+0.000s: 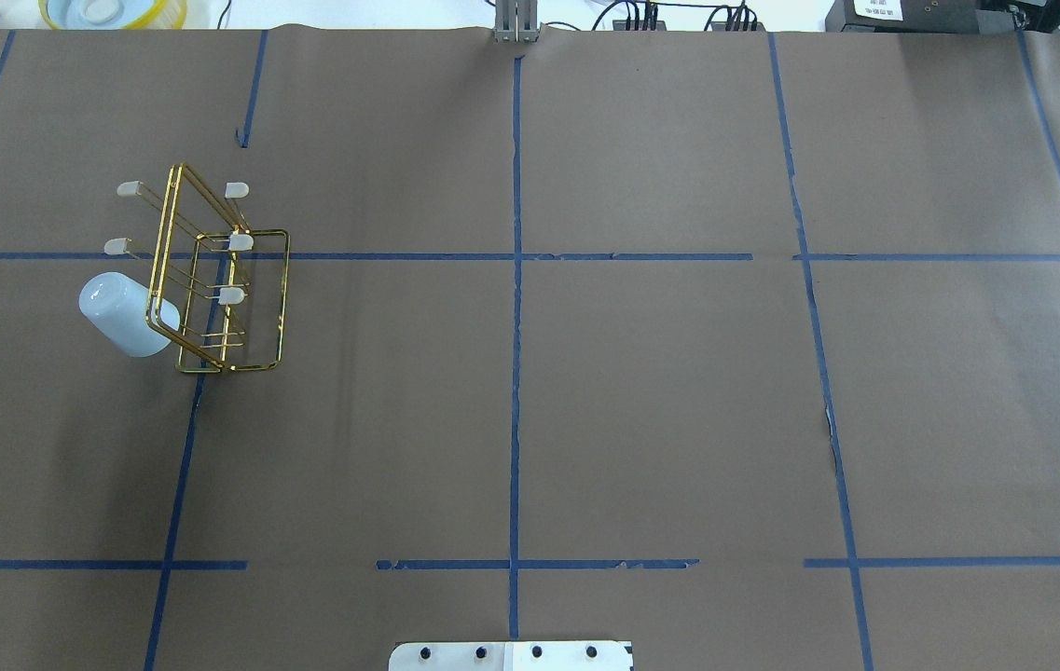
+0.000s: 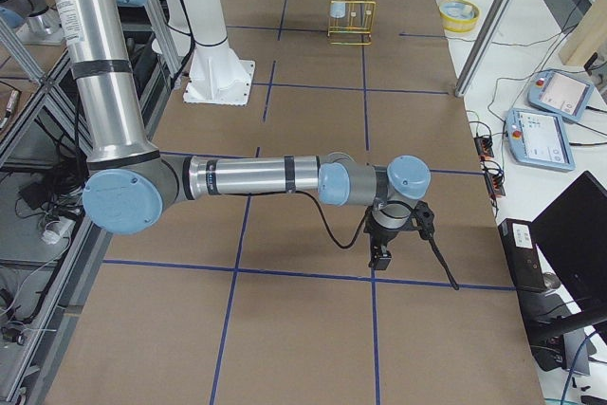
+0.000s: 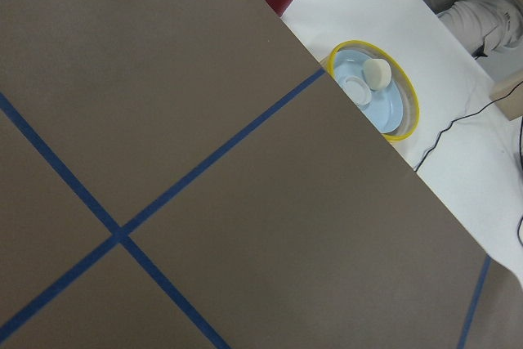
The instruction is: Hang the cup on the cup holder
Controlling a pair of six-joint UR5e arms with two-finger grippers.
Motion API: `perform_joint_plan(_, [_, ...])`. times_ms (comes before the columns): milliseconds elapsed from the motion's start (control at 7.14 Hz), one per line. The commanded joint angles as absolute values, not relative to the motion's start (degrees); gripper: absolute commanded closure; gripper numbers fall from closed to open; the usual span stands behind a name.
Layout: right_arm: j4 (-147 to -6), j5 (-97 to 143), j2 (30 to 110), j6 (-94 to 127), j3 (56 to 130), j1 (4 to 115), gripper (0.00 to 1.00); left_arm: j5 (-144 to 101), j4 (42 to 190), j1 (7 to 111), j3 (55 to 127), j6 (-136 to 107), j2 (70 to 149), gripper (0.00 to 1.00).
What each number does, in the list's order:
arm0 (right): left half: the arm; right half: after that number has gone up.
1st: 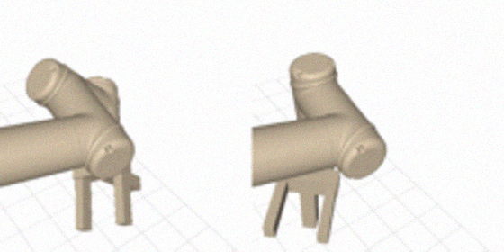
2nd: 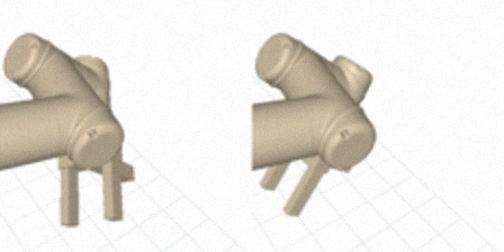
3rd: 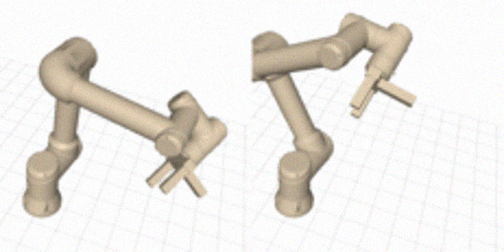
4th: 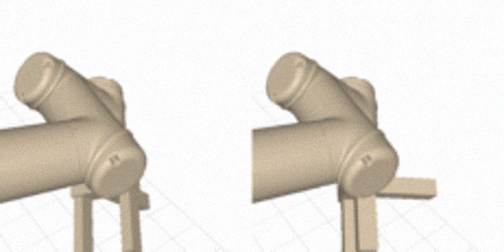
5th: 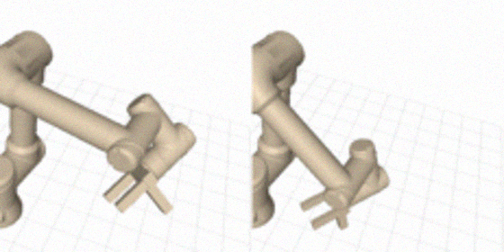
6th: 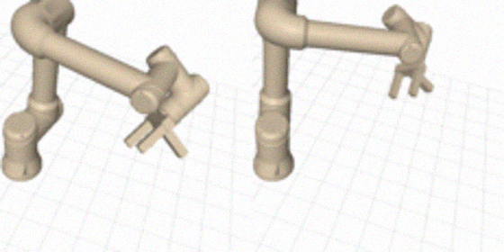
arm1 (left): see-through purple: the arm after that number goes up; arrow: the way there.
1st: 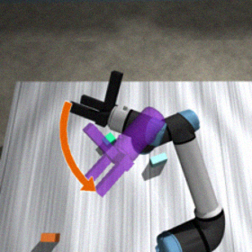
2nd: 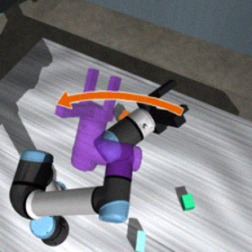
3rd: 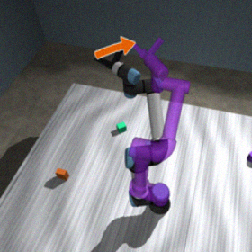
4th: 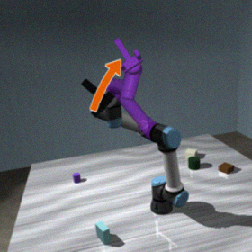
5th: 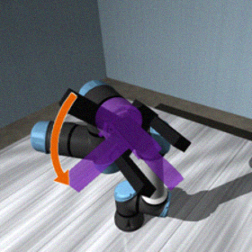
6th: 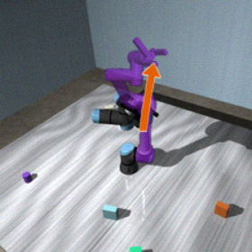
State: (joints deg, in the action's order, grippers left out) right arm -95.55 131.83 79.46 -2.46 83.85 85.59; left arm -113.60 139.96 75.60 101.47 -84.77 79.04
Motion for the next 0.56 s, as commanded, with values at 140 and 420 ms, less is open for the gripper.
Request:
perform_joint_plan(140, [-95.54,131.84,79.45,-2.46,83.85,85.61,0.00,-116.62,127.04,77.69,101.51,-59.77,78.84,0.00])
perform_joint_plan(420, [-95.54,131.84,79.45,-2.46,83.85,85.52,0.00,-118.90,118.44,77.87,101.51,-43.16,78.57,0.00])
